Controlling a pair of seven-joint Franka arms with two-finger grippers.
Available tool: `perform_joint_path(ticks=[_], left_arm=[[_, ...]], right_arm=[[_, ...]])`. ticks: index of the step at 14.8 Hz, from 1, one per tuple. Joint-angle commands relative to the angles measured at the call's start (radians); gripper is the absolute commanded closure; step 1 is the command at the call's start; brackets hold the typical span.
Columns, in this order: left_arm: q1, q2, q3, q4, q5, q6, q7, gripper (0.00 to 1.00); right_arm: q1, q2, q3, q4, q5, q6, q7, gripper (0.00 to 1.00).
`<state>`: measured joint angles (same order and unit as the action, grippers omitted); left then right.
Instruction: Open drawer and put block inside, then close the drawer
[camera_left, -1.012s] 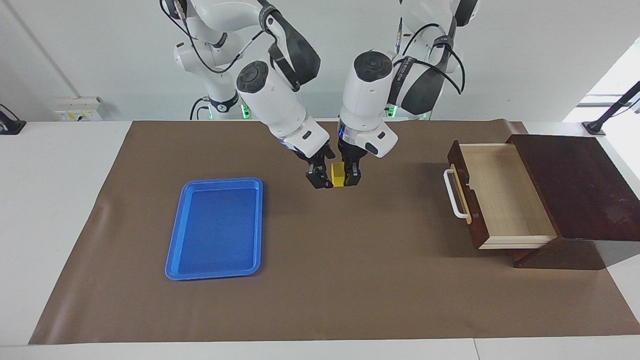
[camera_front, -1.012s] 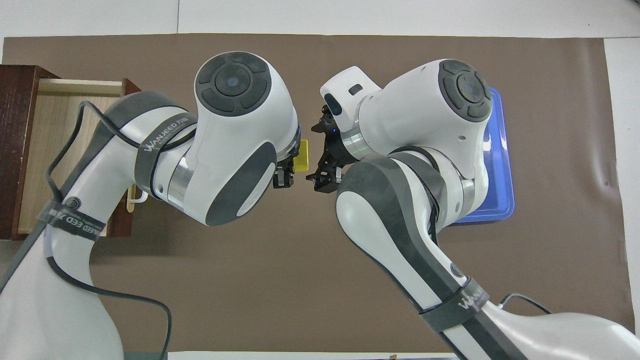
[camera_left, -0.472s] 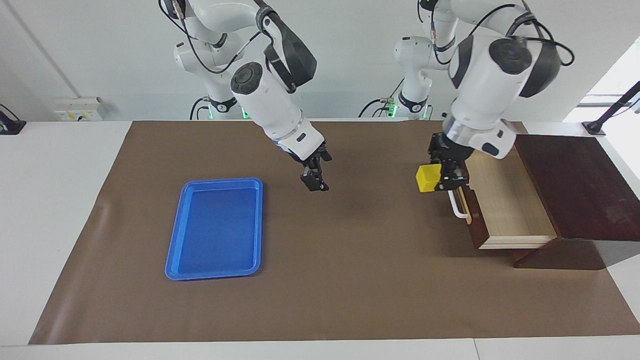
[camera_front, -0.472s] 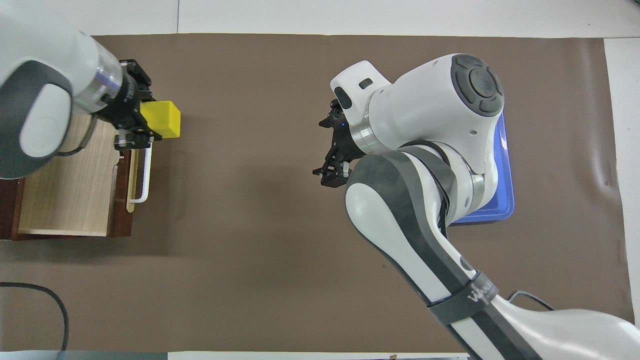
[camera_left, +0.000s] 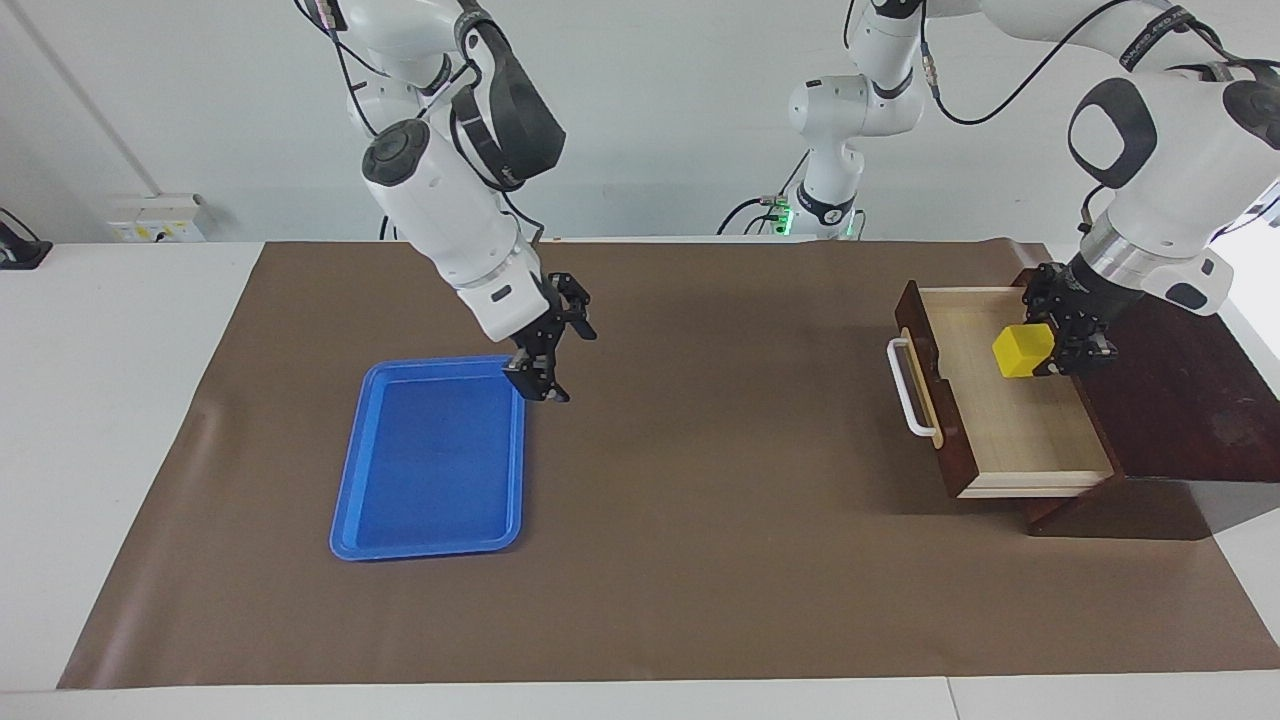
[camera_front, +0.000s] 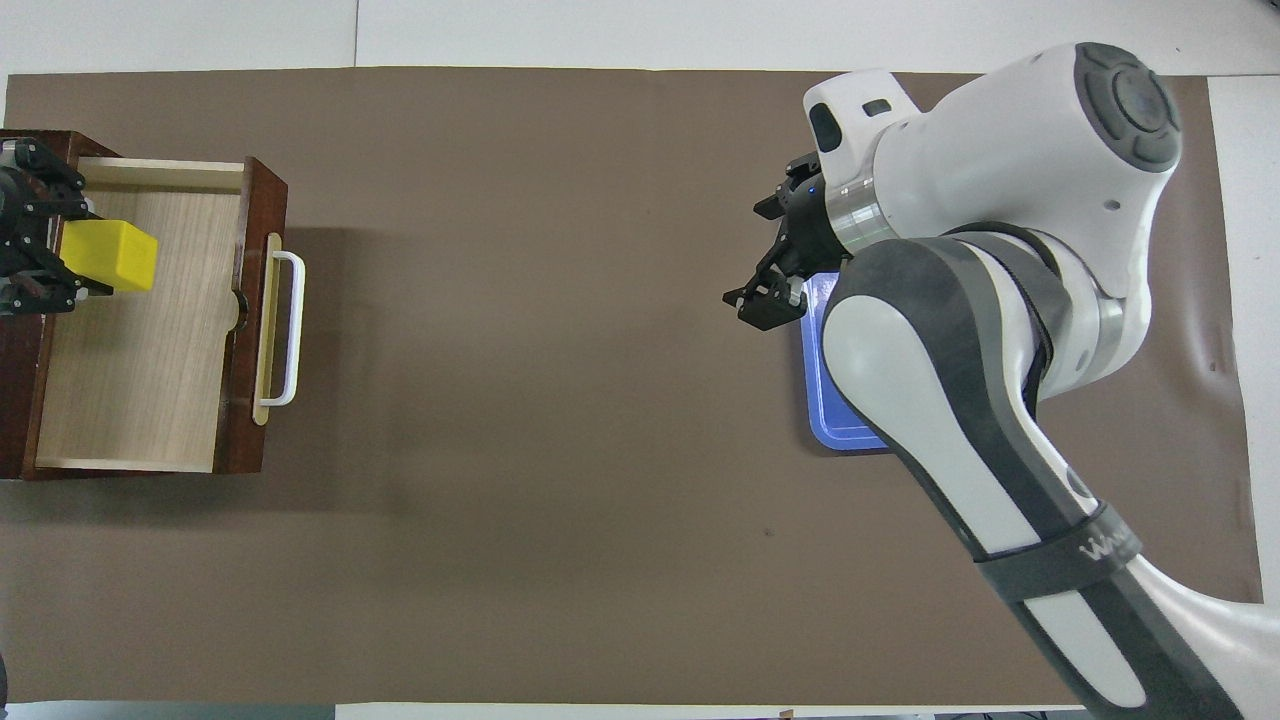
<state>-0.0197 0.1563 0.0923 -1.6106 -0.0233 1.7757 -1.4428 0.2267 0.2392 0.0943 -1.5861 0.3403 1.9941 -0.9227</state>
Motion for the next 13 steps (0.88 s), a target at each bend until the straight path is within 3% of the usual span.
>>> perform_joint_path(ticks=[1,8,9,10,11,13], left_arm=[[0.026,-0.100,-0.006,-0.236,-0.010,0.154,0.028,1.00],[0.014,-0.132,-0.008,-0.403,-0.010,0.264,0.038,1.00],[0.012,-0.133,-0.008,-0.405,-0.010,0.266,0.051,0.77],[0.012,-0.129,-0.008,-0.394,-0.010,0.261,0.067,0.05],[0.012,-0.118,-0.013,-0.373,-0.010,0.260,0.061,0.00],[-0.024,-0.091,-0.017,-0.274,-0.012,0.196,0.048,0.00]], right_arm=[[-0.036,-0.038,0.010,0.002,-0.088,-0.056,0.122,0.00],[-0.150,-0.161,0.004,0.000,-0.233,-0.260,0.327,0.00],[-0.165,-0.187,0.004,0.000,-0.236,-0.303,0.375,0.00],[-0.184,-0.210,0.004,0.000,-0.236,-0.351,0.434,0.00],[-0.200,-0.230,0.004,0.000,-0.236,-0.401,0.511,0.00],[-0.223,-0.264,0.004,0.000,-0.236,-0.487,0.655,0.00]])
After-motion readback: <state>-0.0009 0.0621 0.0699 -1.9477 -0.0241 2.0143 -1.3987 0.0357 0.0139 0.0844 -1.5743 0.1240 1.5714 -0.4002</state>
